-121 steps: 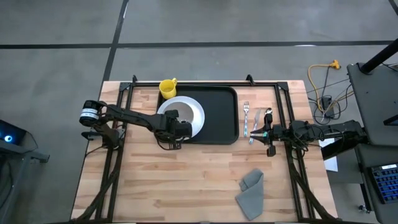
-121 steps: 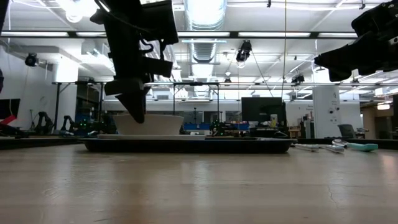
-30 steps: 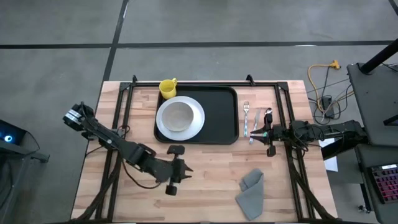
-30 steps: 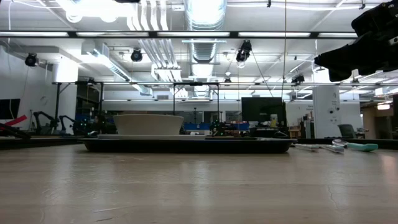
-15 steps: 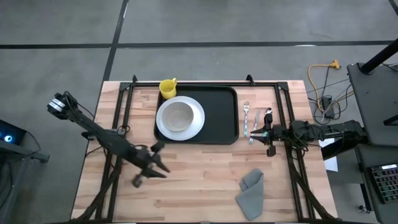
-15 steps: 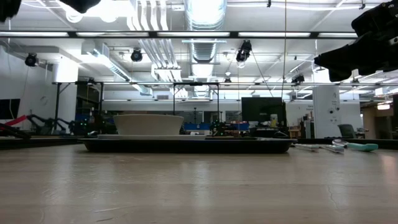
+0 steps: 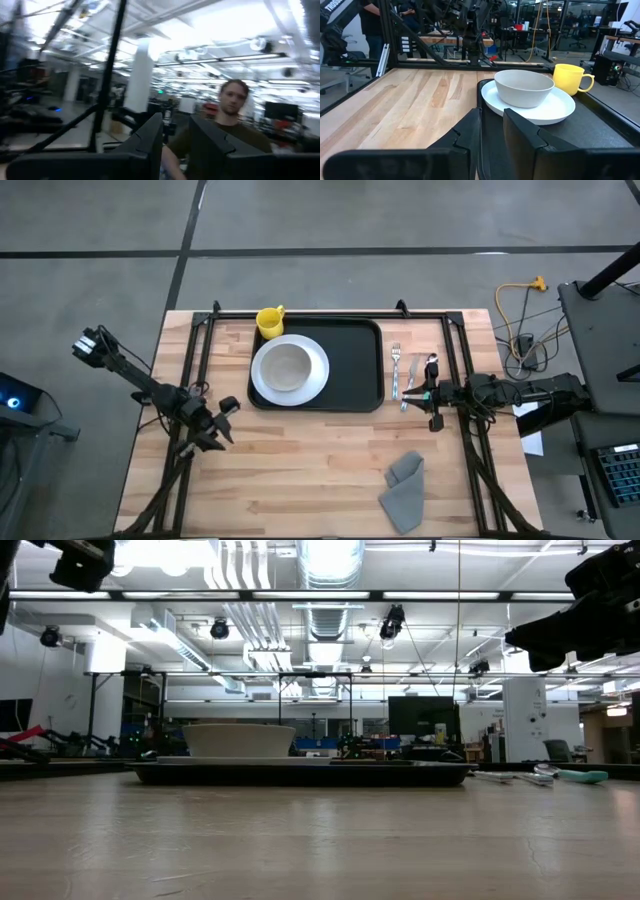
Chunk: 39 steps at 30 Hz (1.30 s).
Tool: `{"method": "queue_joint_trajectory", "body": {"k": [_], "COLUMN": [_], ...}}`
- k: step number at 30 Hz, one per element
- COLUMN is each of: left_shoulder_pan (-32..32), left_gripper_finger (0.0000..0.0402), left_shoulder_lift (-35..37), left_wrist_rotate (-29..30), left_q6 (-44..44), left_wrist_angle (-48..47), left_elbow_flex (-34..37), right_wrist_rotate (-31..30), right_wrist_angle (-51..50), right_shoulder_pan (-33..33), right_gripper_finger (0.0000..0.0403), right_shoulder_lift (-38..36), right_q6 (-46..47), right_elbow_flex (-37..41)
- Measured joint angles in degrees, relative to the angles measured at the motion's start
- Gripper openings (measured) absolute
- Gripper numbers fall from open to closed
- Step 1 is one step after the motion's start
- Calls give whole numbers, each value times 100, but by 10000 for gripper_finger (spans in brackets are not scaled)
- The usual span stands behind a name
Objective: Set up tray
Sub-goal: Put the gray napkin to the right of the white plate on the black tray
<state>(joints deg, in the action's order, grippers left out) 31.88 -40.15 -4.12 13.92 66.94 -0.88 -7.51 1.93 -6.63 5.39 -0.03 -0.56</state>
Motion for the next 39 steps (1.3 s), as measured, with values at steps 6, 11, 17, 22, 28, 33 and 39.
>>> {"method": "queue_joint_trajectory", "body": {"k": [6, 11, 17, 22, 28, 33, 39], "left_shoulder_pan": [0, -2, -4, -7, -14, -15, -15], "left_gripper_finger": [77, 77, 77, 77, 77, 77, 77], "left_shoulder_lift": [345, 672, 1550, 2873, 3983, 3886, 3714], "left_wrist_rotate": [-884, -926, -942, -942, -860, -566, -382], "left_q6": [-151, -159, -158, -177, -441, -883, -1214], "left_wrist_angle": [-167, -258, -1204, -2860, -4406, -4487, -4579], "left_elbow_flex": [-8, 28, 25, -82, -95, -89, 21], "right_wrist_rotate": [0, 0, 0, 0, -2, 5, 2], "right_wrist_angle": [0, -1, -1, 0, -2, 0, -2], "right_shoulder_pan": [0, 0, 0, 0, 4, 0, 0], "right_gripper_finger": [75, 68, 73, 79, 75, 69, 72], "right_shoulder_lift": [0, 0, 0, 0, 0, -1, 0], "right_q6": [0, 0, 0, 0, -1, 0, -2], "right_elbow_flex": [-2, -1, -1, -2, 0, -2, -2]}}
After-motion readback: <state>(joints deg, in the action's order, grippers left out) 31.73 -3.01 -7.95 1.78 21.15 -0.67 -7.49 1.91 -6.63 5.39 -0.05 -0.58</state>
